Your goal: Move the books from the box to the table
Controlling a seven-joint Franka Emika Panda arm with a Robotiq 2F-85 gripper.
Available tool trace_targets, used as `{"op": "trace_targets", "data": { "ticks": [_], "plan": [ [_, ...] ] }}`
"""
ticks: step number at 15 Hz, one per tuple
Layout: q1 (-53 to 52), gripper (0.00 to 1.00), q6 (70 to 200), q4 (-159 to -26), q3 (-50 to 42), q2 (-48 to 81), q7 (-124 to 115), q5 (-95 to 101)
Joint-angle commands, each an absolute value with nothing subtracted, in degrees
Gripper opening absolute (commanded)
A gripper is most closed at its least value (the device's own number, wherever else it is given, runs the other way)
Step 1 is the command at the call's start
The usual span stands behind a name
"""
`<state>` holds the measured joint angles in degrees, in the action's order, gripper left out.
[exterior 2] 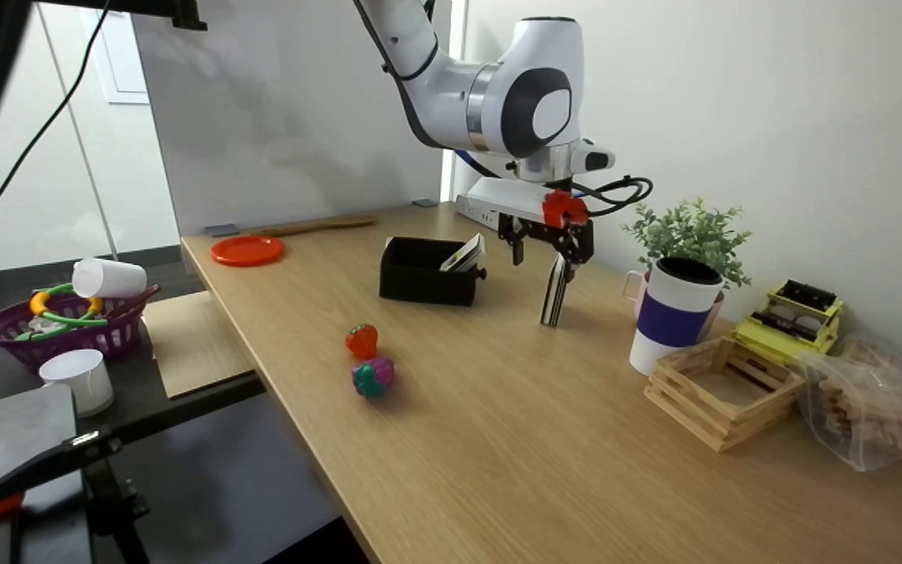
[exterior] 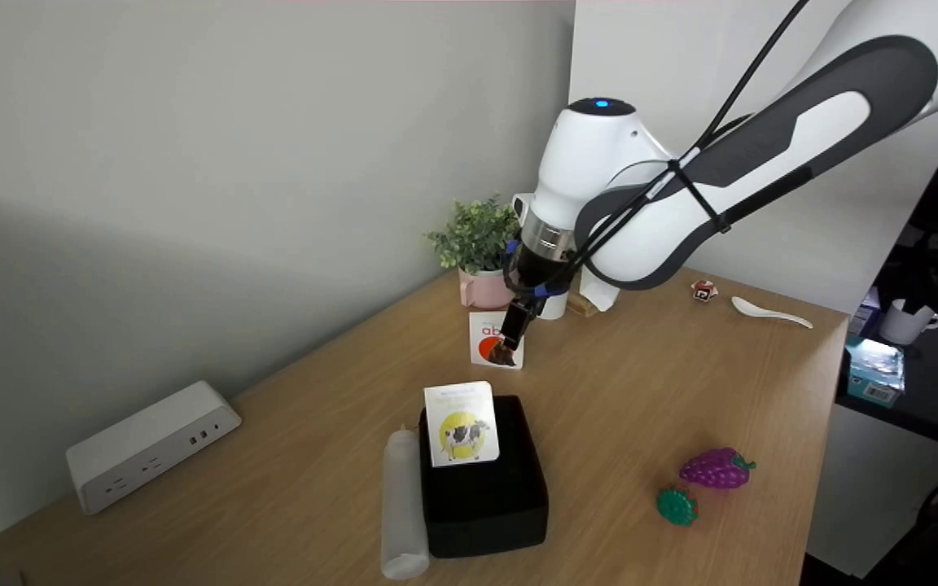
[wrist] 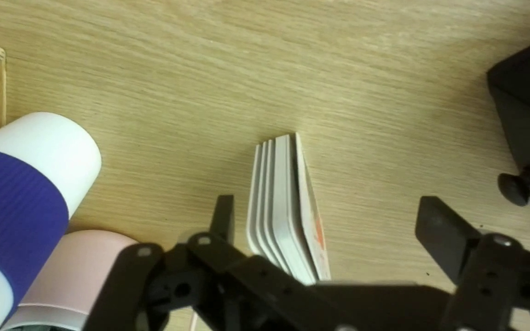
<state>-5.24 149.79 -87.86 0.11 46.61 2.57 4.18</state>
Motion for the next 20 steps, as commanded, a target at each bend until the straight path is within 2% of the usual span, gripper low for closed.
{"op": "trace_targets", "data": {
  "ticks": [1, 5, 14, 20],
  "plan": [
    [-7.57, 1.00, 150.33, -90.69, -0.53, 43.35, -4.64, 3.23],
    [-11.82, 1.00, 154.40, -92.14, -3.32, 41.61, -12.44, 5.14],
    [-8.17, 1.00, 153.16, -91.59, 5.36, 41.34, -2.66, 1.79],
    [3.95, 1.00, 147.60, -88.72, 19.93, 44.18, 19.49, -9.09]
  ]
}}
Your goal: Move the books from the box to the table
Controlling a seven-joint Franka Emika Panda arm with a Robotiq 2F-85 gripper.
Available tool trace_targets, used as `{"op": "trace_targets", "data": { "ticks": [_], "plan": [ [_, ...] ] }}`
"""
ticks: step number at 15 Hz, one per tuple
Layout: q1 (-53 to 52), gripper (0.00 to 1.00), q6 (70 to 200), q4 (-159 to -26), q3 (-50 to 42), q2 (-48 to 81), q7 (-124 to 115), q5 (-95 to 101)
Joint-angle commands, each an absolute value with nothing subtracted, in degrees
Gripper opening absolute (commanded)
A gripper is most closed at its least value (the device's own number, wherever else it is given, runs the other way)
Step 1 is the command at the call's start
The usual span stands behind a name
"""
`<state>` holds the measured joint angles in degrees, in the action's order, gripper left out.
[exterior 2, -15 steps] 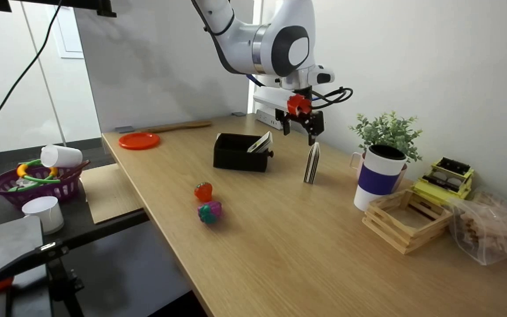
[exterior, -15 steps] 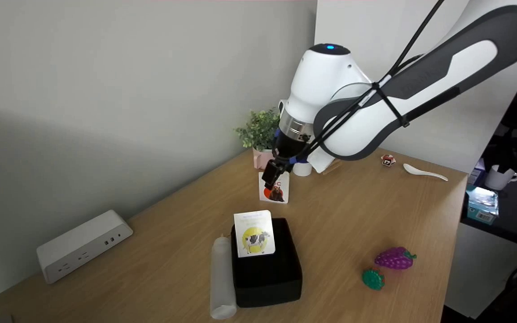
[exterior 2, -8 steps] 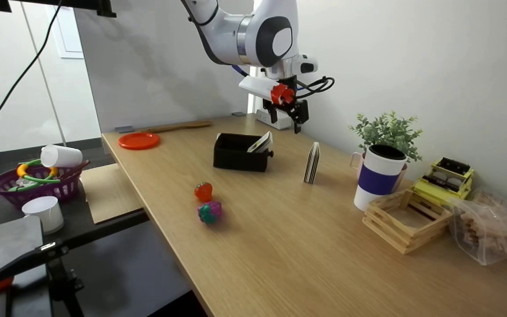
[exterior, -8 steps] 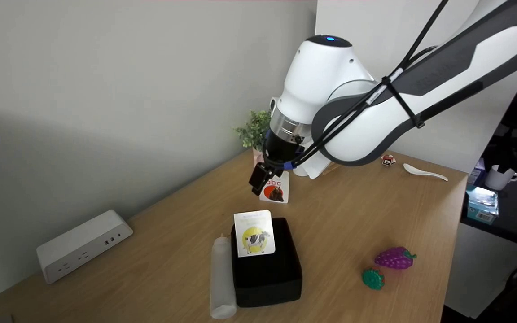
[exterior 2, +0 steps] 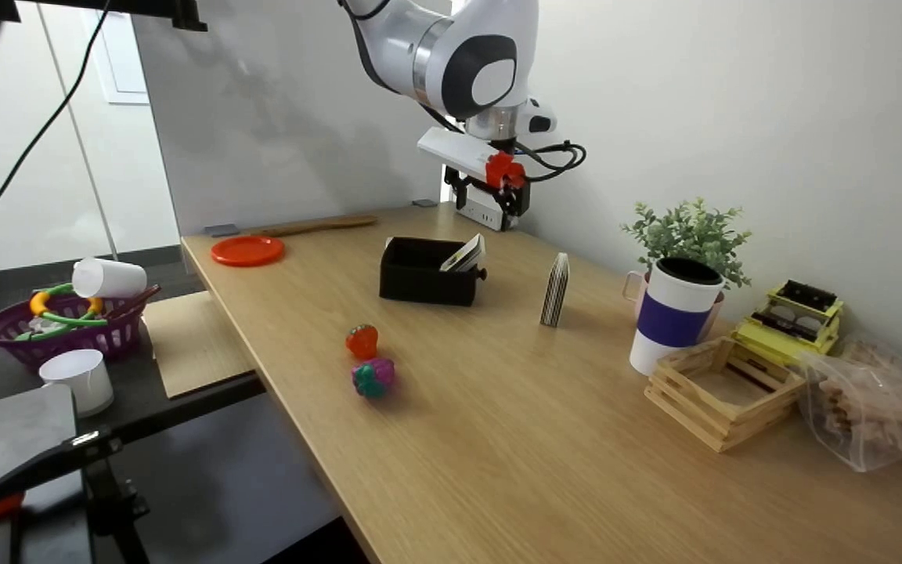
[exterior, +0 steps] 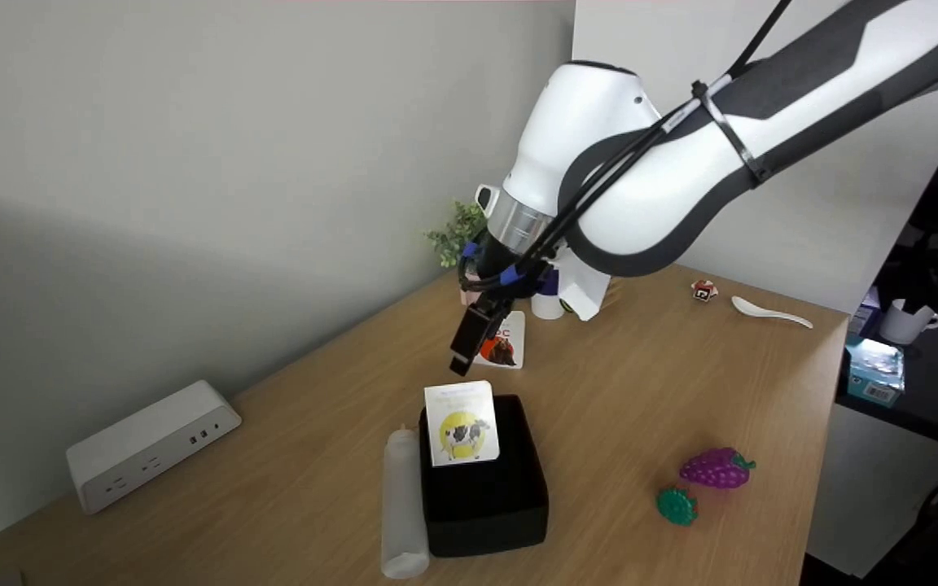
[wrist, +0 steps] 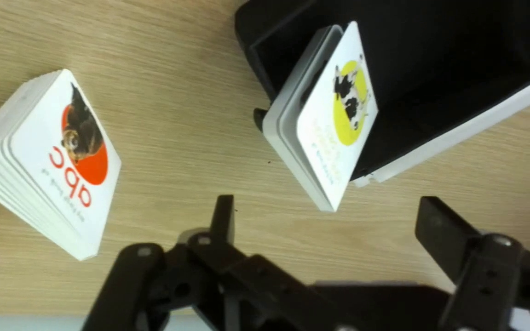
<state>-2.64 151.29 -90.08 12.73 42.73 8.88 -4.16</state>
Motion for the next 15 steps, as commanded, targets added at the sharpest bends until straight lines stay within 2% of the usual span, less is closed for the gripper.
{"op": "trace_targets", "data": {
  "ticks": [1, 4, 9, 15],
  "plan": [
    [5.80, 1.00, 145.52, -88.14, 21.88, 44.74, 23.22, -11.00],
    [9.28, 1.00, 136.85, -85.79, 24.96, 46.46, 31.76, -14.84],
    [8.25, 1.00, 125.96, -81.43, 22.07, 48.54, 34.87, -16.09],
    [5.15, 1.00, 119.53, -74.75, 18.68, 53.18, 33.23, -14.22]
  ]
}}
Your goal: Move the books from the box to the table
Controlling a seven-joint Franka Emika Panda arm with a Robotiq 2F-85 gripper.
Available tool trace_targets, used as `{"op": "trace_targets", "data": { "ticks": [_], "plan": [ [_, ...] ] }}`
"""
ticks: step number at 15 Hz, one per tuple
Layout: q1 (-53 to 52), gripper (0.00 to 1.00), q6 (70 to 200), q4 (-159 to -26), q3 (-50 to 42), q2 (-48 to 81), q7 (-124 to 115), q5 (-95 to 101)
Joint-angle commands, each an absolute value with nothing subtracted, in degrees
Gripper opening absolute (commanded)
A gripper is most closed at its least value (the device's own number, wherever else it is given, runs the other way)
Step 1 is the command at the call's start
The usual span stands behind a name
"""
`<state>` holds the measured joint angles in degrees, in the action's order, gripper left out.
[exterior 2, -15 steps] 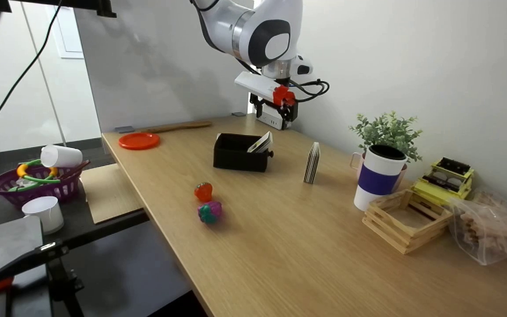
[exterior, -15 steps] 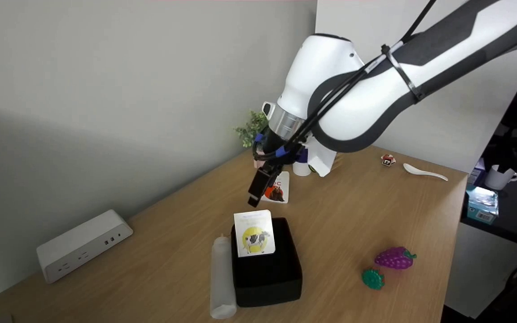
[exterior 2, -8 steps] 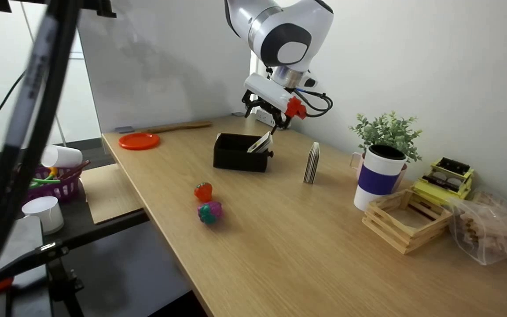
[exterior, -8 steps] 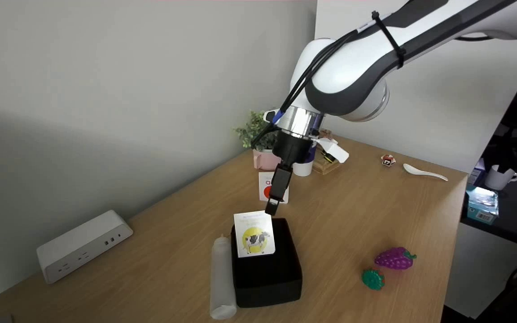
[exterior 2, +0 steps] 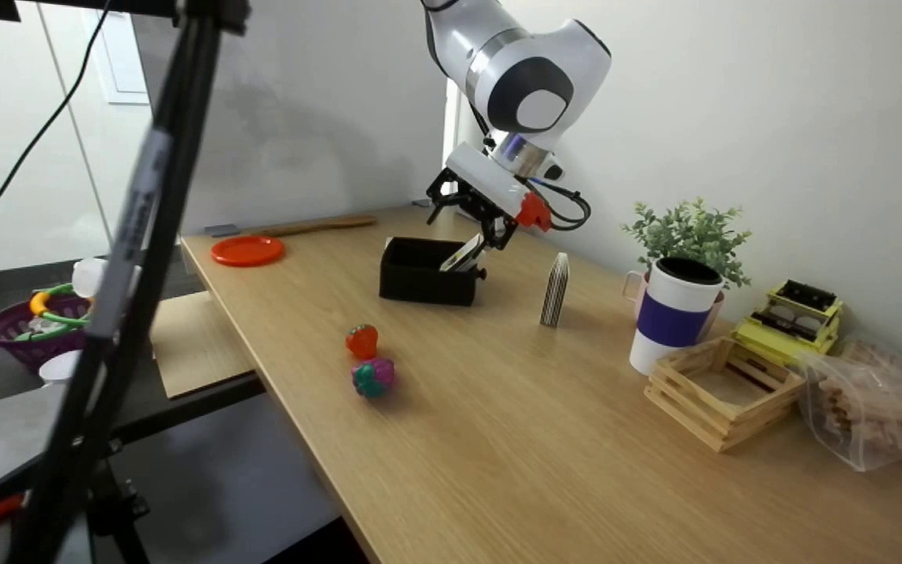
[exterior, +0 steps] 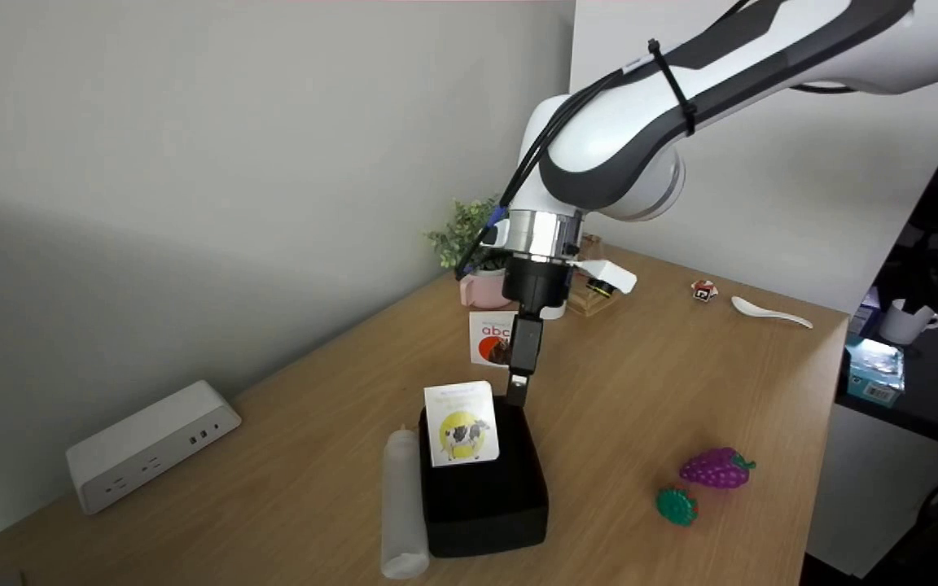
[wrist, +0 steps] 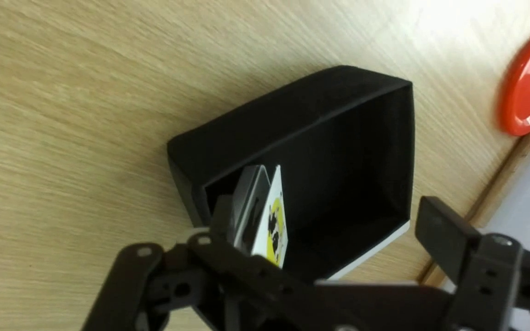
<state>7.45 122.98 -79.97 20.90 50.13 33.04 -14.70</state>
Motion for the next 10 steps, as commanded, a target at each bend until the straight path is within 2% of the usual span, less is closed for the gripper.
{"op": "trace_targets", "data": {
  "ticks": [1, 10],
  "plan": [
    [4.40, 1.00, 119.26, -73.72, 18.13, 53.72, 32.88, -13.75],
    [-1.35, 1.00, 115.25, -61.74, 14.71, 59.48, 31.22, -8.25]
  ]
}}
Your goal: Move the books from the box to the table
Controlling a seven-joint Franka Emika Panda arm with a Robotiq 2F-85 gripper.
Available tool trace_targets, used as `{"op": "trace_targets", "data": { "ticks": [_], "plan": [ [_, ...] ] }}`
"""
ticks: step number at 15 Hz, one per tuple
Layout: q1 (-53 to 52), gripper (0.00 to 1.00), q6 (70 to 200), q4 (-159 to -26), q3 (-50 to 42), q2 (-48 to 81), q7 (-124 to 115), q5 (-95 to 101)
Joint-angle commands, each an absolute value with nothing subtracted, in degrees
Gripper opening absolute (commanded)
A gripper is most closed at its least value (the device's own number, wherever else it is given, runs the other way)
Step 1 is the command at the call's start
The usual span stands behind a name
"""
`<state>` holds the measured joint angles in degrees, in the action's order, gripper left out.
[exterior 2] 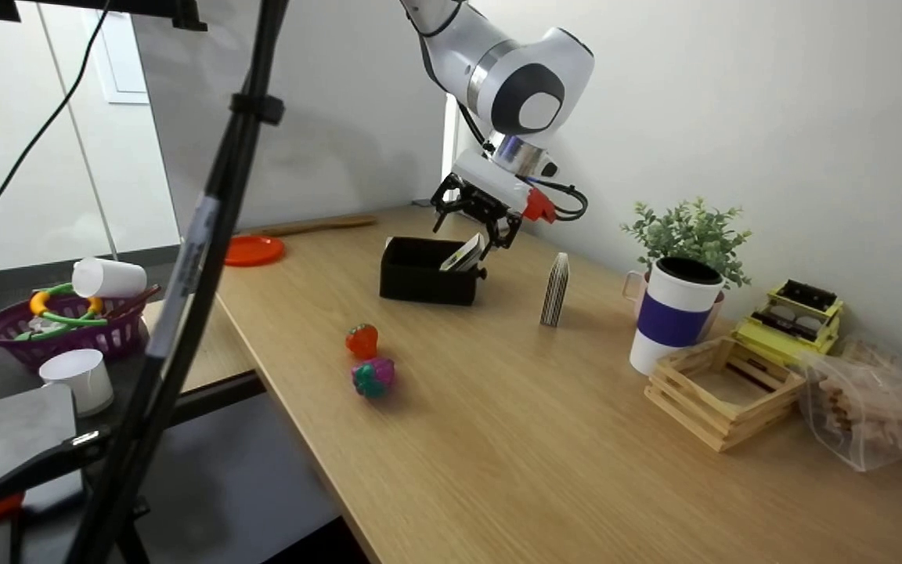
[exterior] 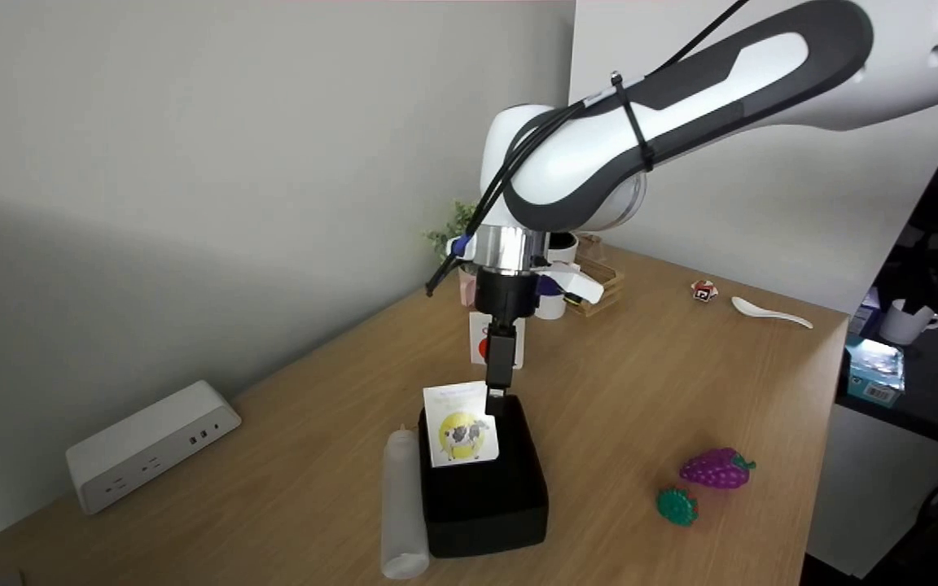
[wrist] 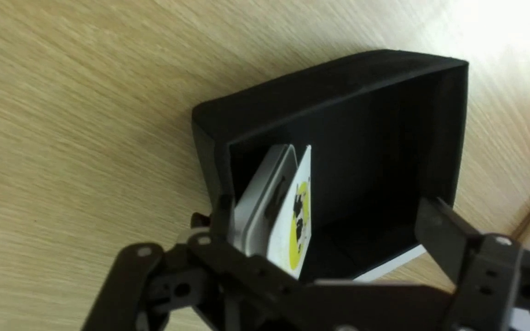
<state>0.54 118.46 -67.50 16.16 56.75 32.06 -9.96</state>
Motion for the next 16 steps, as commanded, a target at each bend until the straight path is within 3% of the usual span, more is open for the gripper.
{"op": "trace_targets", "data": {
  "ticks": [1, 16],
  "plan": [
    [-1.65, 1.00, 114.88, -60.72, 14.51, 59.98, 31.23, -7.79],
    [-2.30, 1.00, 112.29, -52.96, 13.57, 64.14, 31.61, -6.54]
  ]
}}
